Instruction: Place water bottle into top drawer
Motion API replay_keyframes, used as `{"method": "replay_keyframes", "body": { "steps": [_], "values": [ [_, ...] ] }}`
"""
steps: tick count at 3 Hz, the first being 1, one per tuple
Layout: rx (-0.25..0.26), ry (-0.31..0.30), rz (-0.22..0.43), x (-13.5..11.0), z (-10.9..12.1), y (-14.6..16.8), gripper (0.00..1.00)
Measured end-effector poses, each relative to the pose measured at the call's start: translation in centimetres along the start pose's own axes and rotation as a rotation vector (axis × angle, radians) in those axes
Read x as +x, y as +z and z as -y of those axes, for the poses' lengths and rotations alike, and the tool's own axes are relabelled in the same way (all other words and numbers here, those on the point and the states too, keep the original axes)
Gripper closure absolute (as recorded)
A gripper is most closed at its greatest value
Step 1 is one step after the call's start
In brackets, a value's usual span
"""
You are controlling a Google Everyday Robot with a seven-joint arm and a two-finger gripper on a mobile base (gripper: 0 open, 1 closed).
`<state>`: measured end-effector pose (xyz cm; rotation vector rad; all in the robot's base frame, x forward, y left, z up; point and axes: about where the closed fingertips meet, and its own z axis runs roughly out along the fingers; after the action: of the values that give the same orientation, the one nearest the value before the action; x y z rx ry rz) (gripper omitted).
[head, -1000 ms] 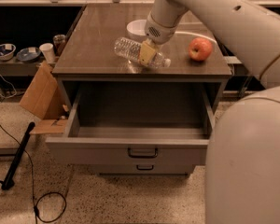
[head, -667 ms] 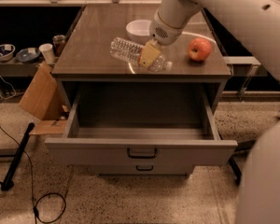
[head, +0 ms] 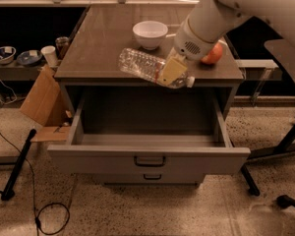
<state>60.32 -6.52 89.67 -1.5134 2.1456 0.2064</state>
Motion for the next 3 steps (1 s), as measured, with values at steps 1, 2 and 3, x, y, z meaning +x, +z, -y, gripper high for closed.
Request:
{"method": "replay_keyframes", "body": {
  "steps": [1,2,3],
  "values": [
    [-0.007,-0.092,-0.030,1.8,-2.1,0.5,1.00],
    [-0.039,-0.146,-0.089,3.5,-3.2,2.8,1.00],
    [-0.085,-0.167,-0.160,5.1,-4.0,6.2,1.00]
  ]
}}
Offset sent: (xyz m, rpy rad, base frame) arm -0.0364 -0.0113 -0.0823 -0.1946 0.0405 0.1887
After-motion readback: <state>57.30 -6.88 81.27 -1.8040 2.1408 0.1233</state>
